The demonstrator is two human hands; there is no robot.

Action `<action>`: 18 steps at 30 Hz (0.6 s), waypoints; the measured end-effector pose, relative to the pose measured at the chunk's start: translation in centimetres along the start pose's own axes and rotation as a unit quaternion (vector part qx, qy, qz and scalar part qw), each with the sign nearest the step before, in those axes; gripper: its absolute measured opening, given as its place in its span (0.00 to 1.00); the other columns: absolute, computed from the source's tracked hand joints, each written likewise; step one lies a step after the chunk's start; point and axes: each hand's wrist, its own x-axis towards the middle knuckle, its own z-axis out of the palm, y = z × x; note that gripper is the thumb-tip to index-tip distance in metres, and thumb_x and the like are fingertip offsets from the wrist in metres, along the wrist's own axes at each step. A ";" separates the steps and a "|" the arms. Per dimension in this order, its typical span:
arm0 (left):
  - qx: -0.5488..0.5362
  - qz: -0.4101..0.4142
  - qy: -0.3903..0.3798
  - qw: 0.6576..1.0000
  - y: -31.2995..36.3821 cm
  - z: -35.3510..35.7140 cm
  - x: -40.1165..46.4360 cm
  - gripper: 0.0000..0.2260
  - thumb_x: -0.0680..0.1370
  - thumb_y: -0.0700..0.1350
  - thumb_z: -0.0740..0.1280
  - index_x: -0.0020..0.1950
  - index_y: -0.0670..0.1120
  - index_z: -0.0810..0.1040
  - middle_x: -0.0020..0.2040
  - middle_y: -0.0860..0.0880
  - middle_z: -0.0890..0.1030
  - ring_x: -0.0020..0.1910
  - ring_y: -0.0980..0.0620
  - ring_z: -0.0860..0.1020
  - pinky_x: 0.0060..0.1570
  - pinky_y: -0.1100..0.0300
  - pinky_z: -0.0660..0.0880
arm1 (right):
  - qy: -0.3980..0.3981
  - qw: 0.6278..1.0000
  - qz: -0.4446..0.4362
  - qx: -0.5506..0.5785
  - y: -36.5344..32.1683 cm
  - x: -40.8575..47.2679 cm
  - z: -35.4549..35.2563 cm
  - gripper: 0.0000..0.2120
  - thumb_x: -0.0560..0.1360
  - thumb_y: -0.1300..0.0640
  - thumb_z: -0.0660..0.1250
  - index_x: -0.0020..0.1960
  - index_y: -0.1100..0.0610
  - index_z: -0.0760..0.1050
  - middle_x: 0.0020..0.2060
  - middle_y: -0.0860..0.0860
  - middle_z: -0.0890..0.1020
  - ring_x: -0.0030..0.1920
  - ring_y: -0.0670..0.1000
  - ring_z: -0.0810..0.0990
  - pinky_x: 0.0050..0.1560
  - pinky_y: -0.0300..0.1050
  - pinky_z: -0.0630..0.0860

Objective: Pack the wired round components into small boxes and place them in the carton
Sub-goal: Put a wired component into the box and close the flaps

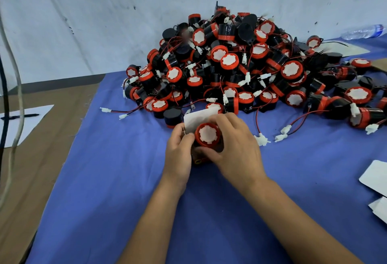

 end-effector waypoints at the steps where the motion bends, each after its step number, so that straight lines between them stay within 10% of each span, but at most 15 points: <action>1: 0.011 0.007 0.004 1.000 0.0 0.2 -0.1 0.12 0.79 0.41 0.62 0.59 0.47 0.82 0.51 0.49 0.86 0.49 0.54 0.84 0.43 0.64 0.80 | -0.007 1.000 0.000 -0.010 -0.1 0.0 0.1 0.23 0.71 0.42 0.77 0.62 0.45 0.75 0.59 0.43 0.72 0.59 0.47 0.73 0.48 0.46 0.80; 8: 0.122 0.056 0.055 0.990 -0.6 0.6 -0.3 0.16 0.79 0.40 0.60 0.63 0.52 0.78 0.53 0.55 0.84 0.52 0.54 0.82 0.48 0.58 0.80 | -0.045 0.998 -0.025 -0.038 -0.3 -0.2 -0.4 0.14 0.81 0.44 0.65 0.63 0.47 0.75 0.66 0.48 0.65 0.57 0.49 0.72 0.43 0.49 0.80; 12: 0.211 0.100 0.089 0.968 -0.8 0.5 -0.2 0.13 0.80 0.36 0.63 0.59 0.51 0.77 0.45 0.59 0.81 0.45 0.58 0.79 0.39 0.68 0.74 | 0.007 0.994 0.040 -0.098 0.8 0.7 -2.2 0.18 0.80 0.37 0.60 0.55 0.52 0.71 0.52 0.48 0.73 0.38 0.52 0.74 0.29 0.43 0.66; 18: 0.216 0.059 0.107 0.969 -1.0 0.2 0.1 0.11 0.80 0.39 0.69 0.58 0.53 0.78 0.48 0.56 0.83 0.47 0.58 0.80 0.42 0.66 0.76 | -0.140 0.950 0.137 -0.241 1.4 0.8 -3.3 0.30 0.79 0.30 0.57 0.33 0.53 0.70 0.29 0.48 0.73 0.40 0.54 0.72 0.45 0.49 0.69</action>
